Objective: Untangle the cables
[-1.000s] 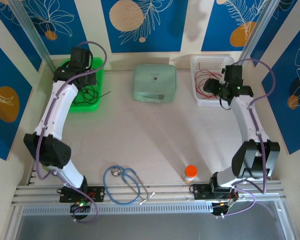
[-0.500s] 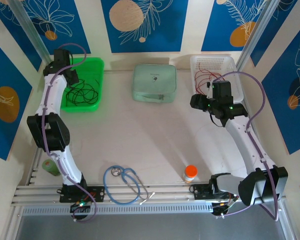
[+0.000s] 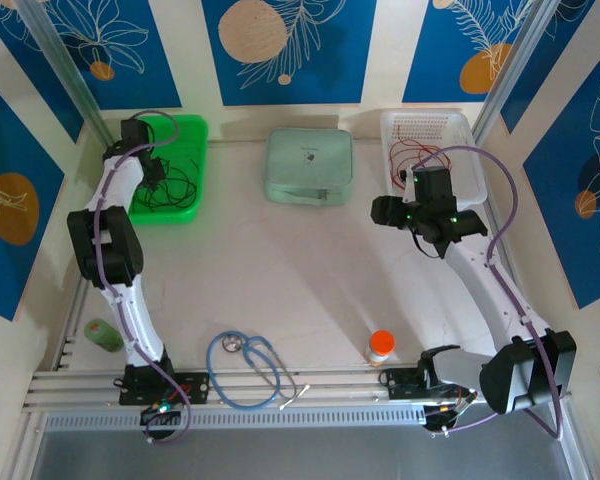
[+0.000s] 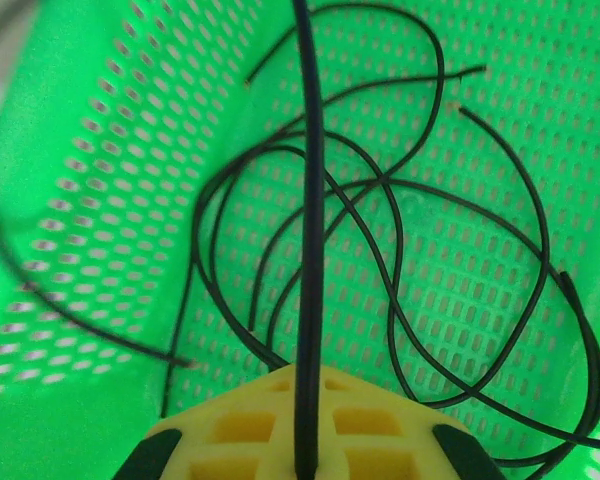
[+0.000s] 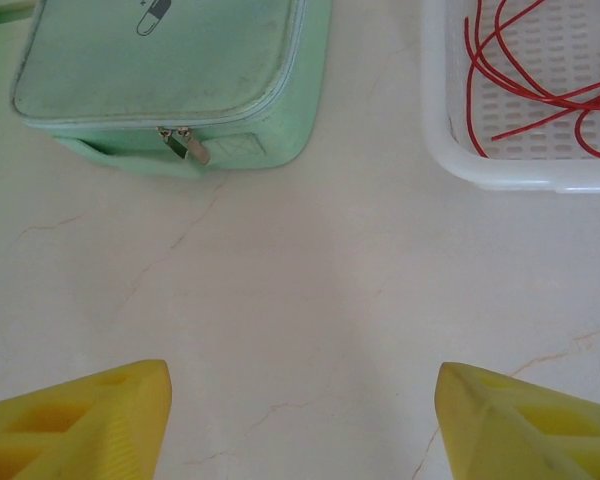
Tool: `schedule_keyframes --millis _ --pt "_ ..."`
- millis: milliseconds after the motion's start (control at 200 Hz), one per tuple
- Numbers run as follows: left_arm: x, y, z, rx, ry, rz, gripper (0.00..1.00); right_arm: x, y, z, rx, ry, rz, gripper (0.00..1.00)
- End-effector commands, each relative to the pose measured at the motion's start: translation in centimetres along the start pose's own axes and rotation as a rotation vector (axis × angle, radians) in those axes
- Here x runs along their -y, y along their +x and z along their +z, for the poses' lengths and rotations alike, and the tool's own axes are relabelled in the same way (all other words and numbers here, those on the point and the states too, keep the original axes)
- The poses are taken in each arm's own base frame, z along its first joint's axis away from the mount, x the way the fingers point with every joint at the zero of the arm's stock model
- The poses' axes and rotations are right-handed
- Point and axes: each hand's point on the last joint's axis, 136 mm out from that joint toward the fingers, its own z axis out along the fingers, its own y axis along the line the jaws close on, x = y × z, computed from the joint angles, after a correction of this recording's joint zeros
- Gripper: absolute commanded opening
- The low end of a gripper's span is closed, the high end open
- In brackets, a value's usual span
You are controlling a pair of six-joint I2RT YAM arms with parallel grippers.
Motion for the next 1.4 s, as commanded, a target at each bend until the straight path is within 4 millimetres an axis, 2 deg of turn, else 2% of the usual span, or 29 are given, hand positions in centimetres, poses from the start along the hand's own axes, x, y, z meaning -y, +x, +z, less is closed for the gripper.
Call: schedule_keyframes --millis 0,155,225,405,535,650,790,910,1066,1146,1171,1231,1296,1396 --pt "0.7 0.8 1.7 -0.024 0.038 -0.028 0.00 -0.2 -0.5 -0.5 0.021 0.003 -0.037 0.71" --pt "1.5 1.3 2.3 -0.043 0.074 -0.038 0.00 -0.2 -0.9 -0.9 0.021 0.011 -0.053 0.71" --pt "1.9 1.3 2.4 -0.042 0.090 -0.044 0.11 -0.4 -1.1 -1.0 0.020 0.004 -0.058 0.71" --pt "2.9 0.6 1.5 -0.010 0.124 -0.047 0.62 -1.0 -1.6 -1.0 0.011 -0.019 -0.042 0.71" --pt "3.8 -0.5 -0.2 0.042 0.129 -0.016 0.99 -1.3 -1.7 -1.2 0.011 -0.026 -0.034 0.71" --pt "4.4 -1.7 -2.6 0.098 0.136 0.002 1.00 -1.2 -1.6 -1.4 0.007 -0.017 -0.032 0.71" --pt "5.0 -3.5 -6.4 0.183 0.158 0.011 1.00 -1.2 -1.8 -1.6 0.016 -0.016 -0.033 0.71" --pt "5.5 -4.8 -10.6 0.279 0.182 0.029 1.00 -1.2 -1.9 -1.6 0.034 -0.013 -0.037 0.71" --pt "5.1 -4.8 -16.0 0.431 0.225 0.036 1.00 -0.2 -1.9 -1.5 0.092 0.019 -0.044 0.71" --pt "4.2 -3.7 -18.5 0.532 0.247 0.032 1.00 0.3 -1.8 -1.8 0.140 0.033 -0.047 0.72" --pt "3.8 -2.9 -18.7 0.553 0.245 0.039 1.00 0.5 -1.7 -1.9 0.157 0.035 -0.047 0.72" --pt "2.6 -1.6 -20.4 0.650 0.236 0.028 1.00 0.8 -1.6 -2.3 0.205 0.036 -0.047 0.72" --pt "0.8 0.6 -20.7 0.729 0.195 0.002 1.00 1.3 -1.3 -2.6 0.249 0.036 -0.041 0.72" --pt "-1.5 4.8 -18.9 0.806 0.123 -0.037 1.00 1.9 -0.3 -2.6 0.296 0.030 -0.061 0.72"
